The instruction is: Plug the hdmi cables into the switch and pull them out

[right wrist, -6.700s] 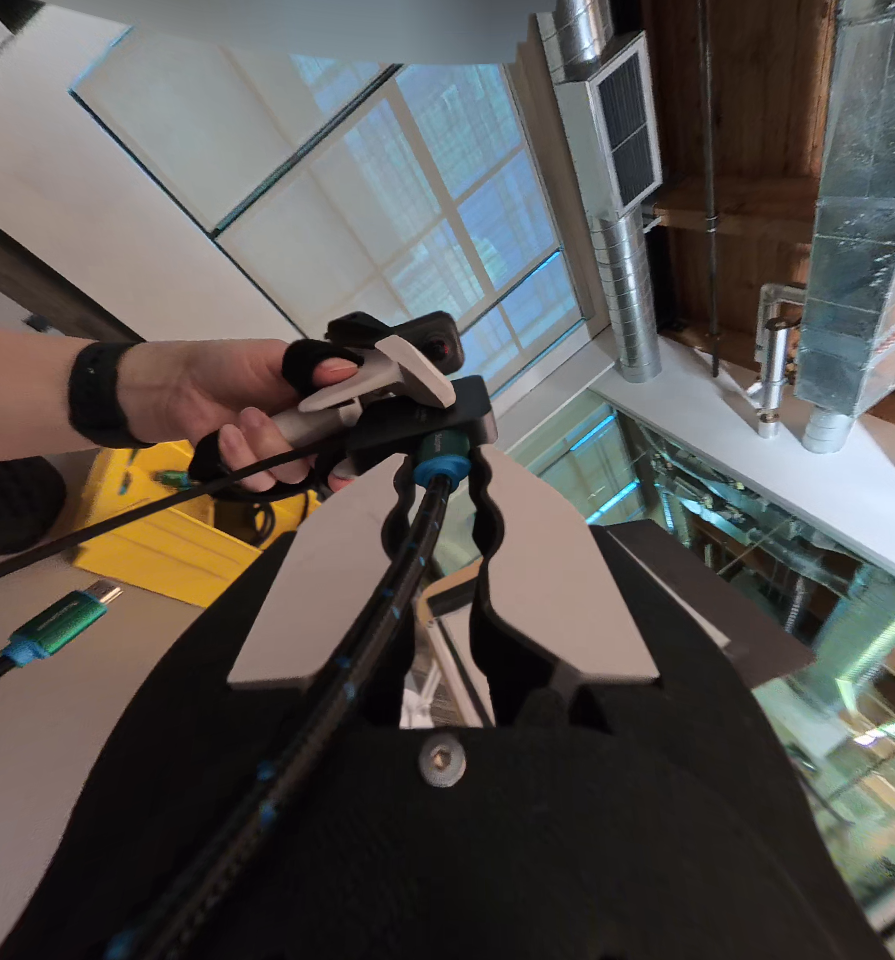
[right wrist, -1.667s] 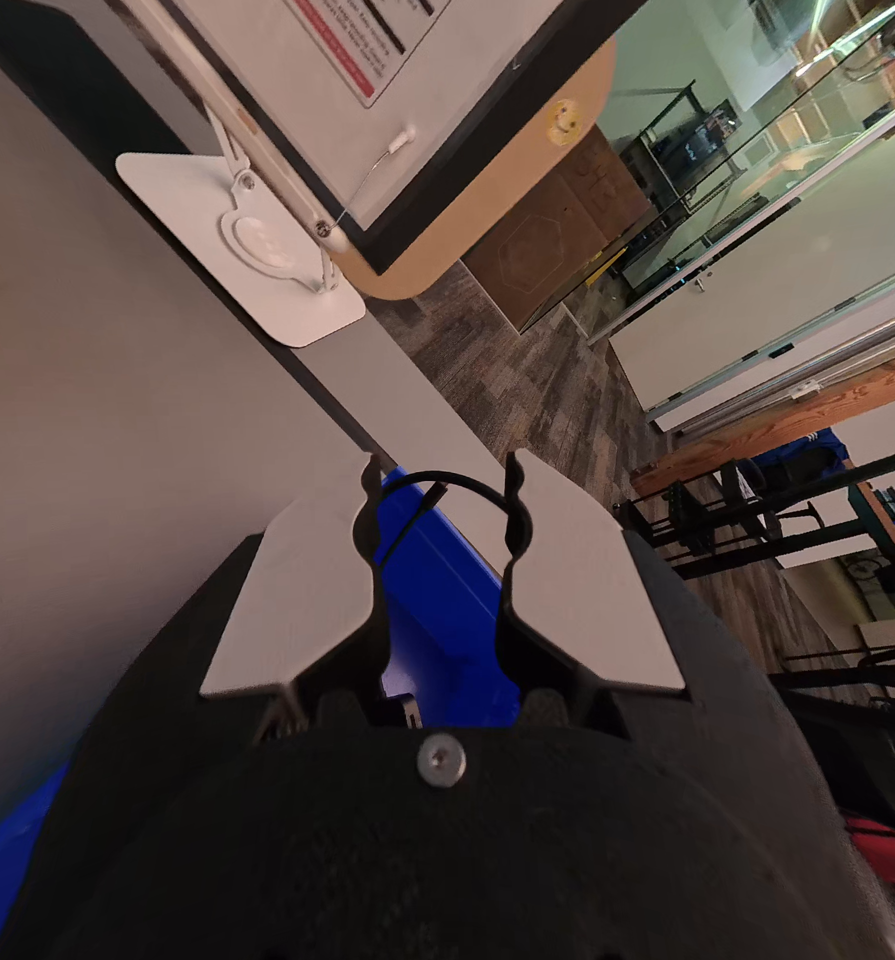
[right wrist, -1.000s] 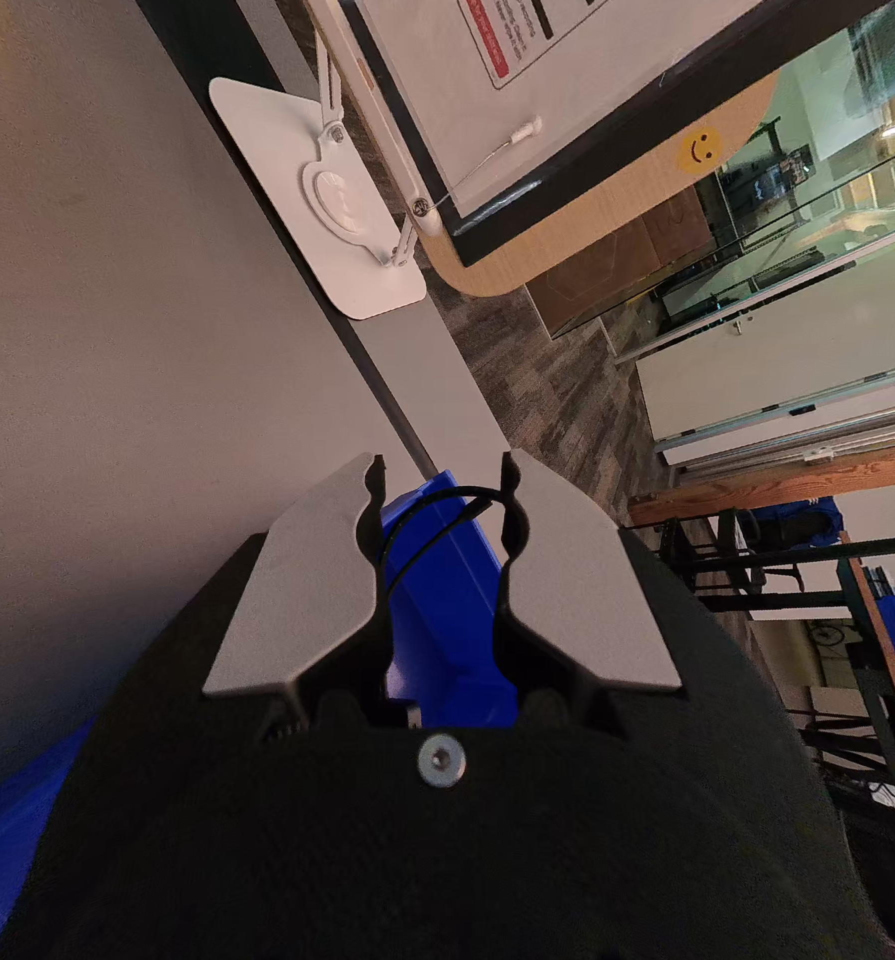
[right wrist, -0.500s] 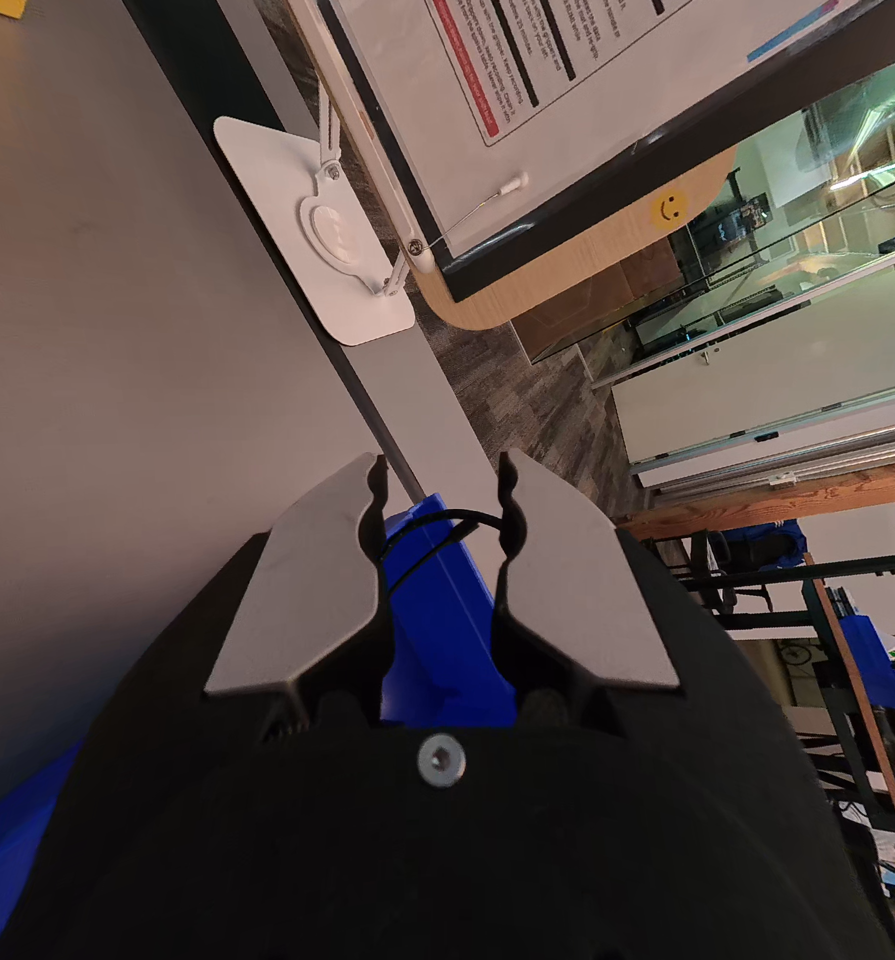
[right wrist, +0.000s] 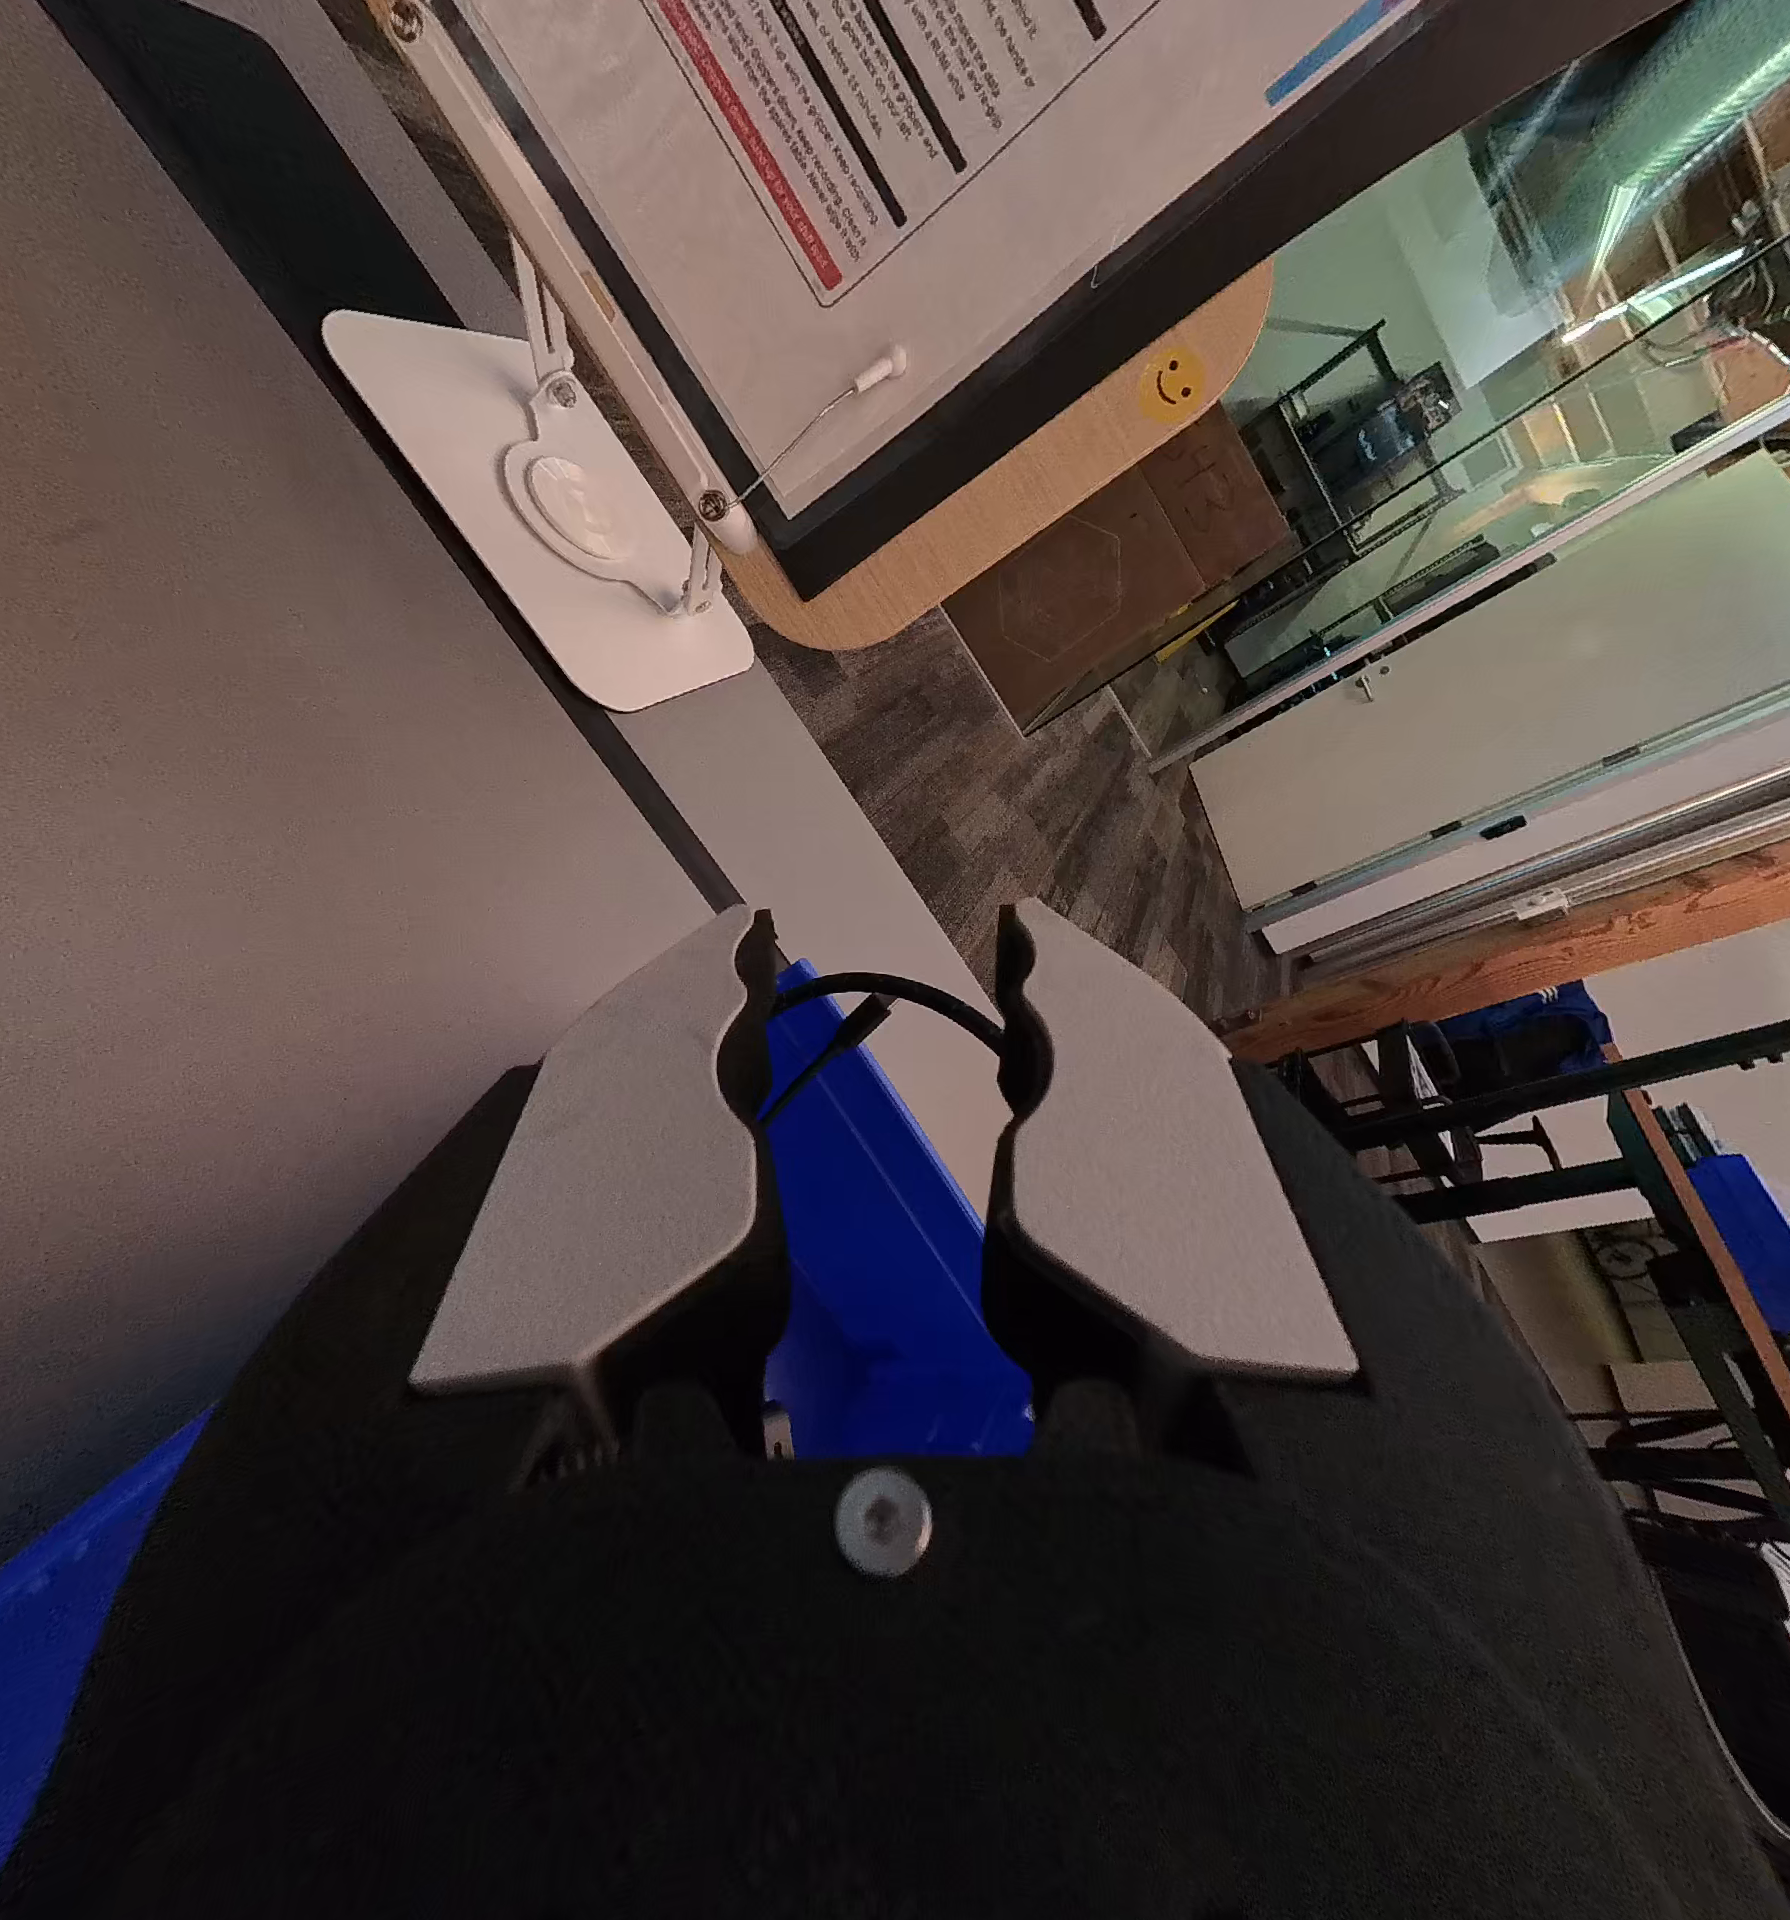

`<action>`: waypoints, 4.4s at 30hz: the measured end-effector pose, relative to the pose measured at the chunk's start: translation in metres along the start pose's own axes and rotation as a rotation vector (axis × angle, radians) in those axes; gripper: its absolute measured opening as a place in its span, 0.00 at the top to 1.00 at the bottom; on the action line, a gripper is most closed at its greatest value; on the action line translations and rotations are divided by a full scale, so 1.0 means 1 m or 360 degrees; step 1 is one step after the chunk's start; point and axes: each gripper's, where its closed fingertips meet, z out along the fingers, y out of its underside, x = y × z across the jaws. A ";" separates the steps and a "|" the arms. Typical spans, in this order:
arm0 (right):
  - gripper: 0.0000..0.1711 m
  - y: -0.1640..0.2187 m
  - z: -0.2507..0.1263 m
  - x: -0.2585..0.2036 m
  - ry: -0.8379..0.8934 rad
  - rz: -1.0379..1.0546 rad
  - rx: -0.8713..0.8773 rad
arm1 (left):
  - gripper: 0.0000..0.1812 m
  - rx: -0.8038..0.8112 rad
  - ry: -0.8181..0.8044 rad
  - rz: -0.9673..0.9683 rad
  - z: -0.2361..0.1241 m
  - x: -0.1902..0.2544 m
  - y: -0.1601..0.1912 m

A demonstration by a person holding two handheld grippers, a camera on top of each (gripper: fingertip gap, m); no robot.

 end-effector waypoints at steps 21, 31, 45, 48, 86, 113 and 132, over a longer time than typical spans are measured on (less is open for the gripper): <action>0.75 0.005 0.012 -0.008 -0.0052 -0.0046 -0.0029 | 0.72 0.0249 -0.1033 0.0385 -0.131 -0.114 0.016; 0.76 0.019 0.027 -0.024 -0.0118 -0.0029 -0.0137 | 0.74 -0.0204 -0.0908 0.0045 -0.147 -0.200 0.138; 0.76 0.028 0.044 -0.037 -0.0197 -0.0041 -0.0179 | 0.74 -0.0752 -0.0543 -0.0132 -0.110 -0.203 0.190; 0.76 0.031 0.049 -0.045 -0.0236 -0.0057 -0.0202 | 0.83 -0.0757 -0.0430 -0.0171 -0.106 -0.195 0.191; 0.82 0.027 0.050 -0.071 -0.0404 -0.0192 -0.0160 | 0.77 -0.0850 -0.0679 0.0608 -0.109 -0.226 0.186; 0.83 0.026 0.051 -0.087 -0.0506 -0.0250 -0.0145 | 0.81 -0.1236 -0.0674 0.0735 -0.105 -0.225 0.211; 0.84 0.026 0.047 -0.083 -0.0520 -0.0227 -0.0123 | 0.87 -0.1196 -0.0845 0.0324 -0.146 -0.215 0.174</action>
